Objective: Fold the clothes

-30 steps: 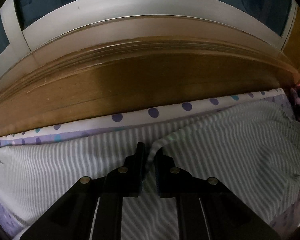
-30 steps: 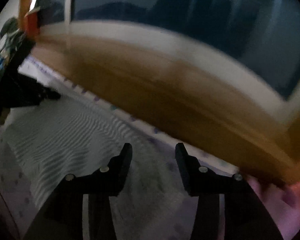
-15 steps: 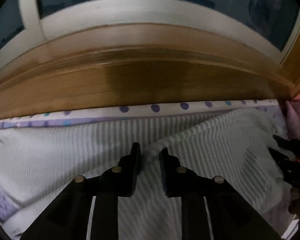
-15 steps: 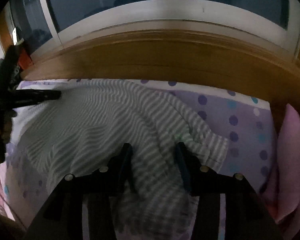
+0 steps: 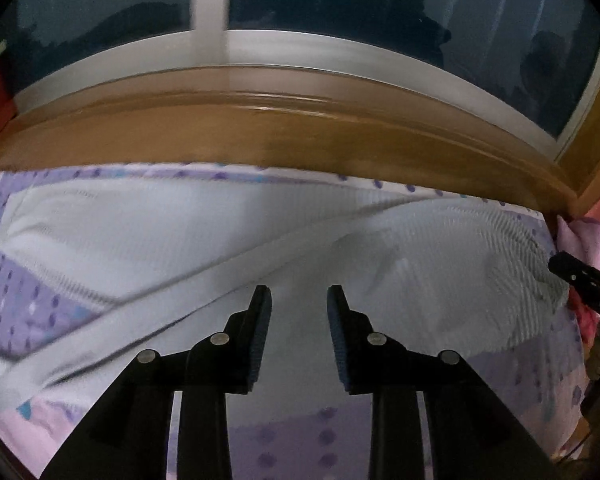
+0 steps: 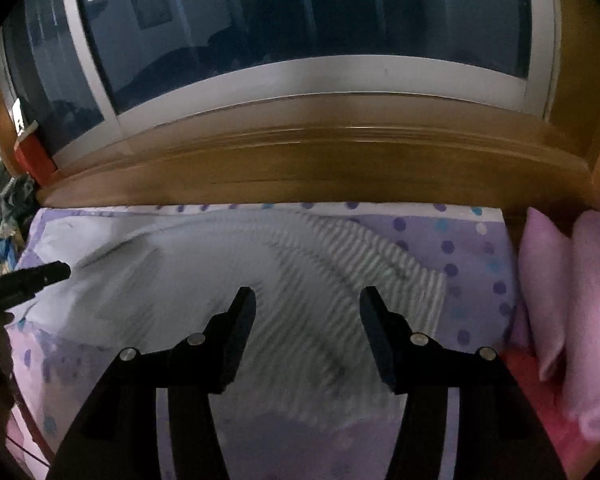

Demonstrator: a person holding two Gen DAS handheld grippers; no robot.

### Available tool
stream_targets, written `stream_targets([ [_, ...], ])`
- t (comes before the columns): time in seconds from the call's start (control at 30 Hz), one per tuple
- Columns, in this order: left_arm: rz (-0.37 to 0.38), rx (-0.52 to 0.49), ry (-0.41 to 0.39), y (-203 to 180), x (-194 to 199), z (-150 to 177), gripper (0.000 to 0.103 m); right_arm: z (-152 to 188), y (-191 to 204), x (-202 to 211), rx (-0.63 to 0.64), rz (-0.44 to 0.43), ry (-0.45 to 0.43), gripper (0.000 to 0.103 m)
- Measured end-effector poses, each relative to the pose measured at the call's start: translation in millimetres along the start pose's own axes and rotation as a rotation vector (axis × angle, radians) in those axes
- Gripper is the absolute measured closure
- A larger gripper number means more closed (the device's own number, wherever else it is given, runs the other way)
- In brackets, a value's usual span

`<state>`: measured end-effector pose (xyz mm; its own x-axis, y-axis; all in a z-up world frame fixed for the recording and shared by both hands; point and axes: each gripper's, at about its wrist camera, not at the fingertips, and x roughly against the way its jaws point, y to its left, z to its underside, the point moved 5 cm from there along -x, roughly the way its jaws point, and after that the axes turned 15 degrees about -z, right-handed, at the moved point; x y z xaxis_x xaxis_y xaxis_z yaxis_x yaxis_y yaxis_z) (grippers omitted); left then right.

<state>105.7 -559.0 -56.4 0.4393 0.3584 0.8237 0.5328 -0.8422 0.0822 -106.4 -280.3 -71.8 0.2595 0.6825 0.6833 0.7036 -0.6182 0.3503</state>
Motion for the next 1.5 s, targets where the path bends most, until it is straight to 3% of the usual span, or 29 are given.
stream_targets([
  [0.47, 0.073, -0.072, -0.037, 133.8, 32.5, 60.5, 0.074, 47.1, 174.4, -41.2, -0.051, 0.001, 0.031, 0.048],
  [0.73, 0.104, -0.079, -0.03, 203.5, 38.6, 84.1, 0.074, 76.8, 268.1, -77.2, 0.004, 0.013, 0.077, 0.048],
  [0.9, 0.119, -0.081, -0.051, 222.6, 42.2, 85.0, 0.074, 79.5, 296.4, -84.0, 0.031, 0.009, 0.078, 0.048],
  [1.13, 0.113, -0.132, -0.025, 229.0, 26.0, 80.2, 0.074, 74.2, 300.0, -110.4, -0.025, -0.036, 0.087, 0.048],
  [1.3, 0.106, -0.185, 0.001, 233.2, 11.0, 68.1, 0.074, 65.7, 308.8, -140.8, -0.088, -0.135, 0.108, 0.048],
  [1.5, 0.172, -0.239, 0.028, 227.4, 0.3, 73.7, 0.074, 59.6, 342.8, -179.6, -0.084, -0.318, 0.172, 0.048],
])
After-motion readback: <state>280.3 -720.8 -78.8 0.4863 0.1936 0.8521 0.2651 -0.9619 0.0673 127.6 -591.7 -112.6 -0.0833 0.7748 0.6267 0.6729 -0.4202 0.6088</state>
